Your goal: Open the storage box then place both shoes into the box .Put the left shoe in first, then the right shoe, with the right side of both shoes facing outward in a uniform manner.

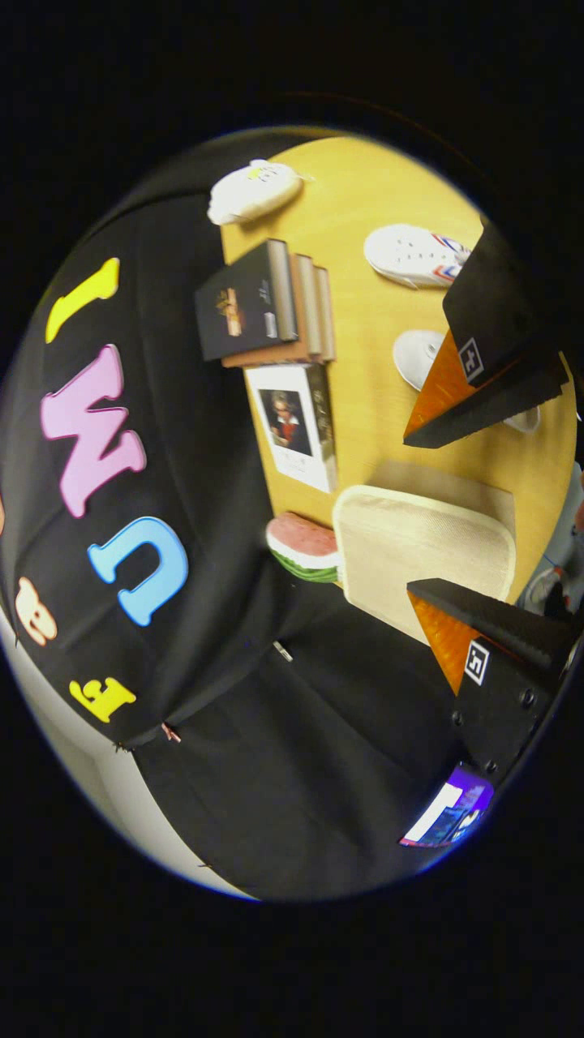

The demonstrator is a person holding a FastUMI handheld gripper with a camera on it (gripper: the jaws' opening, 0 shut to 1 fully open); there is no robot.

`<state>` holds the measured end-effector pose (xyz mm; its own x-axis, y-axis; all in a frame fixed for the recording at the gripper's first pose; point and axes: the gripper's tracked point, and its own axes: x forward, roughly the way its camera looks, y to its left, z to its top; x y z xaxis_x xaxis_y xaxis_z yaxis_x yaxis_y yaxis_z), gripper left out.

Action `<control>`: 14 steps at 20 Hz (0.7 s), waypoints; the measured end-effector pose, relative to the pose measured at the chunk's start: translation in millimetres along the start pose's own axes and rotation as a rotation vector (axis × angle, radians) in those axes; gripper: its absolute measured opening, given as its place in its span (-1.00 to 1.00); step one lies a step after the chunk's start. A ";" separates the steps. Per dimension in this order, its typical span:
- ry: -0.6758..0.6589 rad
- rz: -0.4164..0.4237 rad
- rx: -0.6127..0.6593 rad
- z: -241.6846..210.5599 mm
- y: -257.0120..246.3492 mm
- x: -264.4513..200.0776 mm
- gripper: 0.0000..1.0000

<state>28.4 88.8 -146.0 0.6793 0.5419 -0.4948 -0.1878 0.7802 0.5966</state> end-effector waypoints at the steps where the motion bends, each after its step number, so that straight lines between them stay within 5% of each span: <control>1: 0.047 0.014 0.021 -10.0 -0.9 10.0 0.97; 7: 0.312 0.120 0.178 -73.5 6.8 56.5 0.96; 12: 0.381 0.161 0.328 -95.2 18.6 72.1 0.92; 13: 0.386 0.170 0.340 -93.9 23.2 74.1 0.89; 14: 0.400 0.152 0.347 -96.4 20.3 73.1 0.60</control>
<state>5.8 174.4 -230.9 0.3275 0.7698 -0.5479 0.0276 0.5719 0.8199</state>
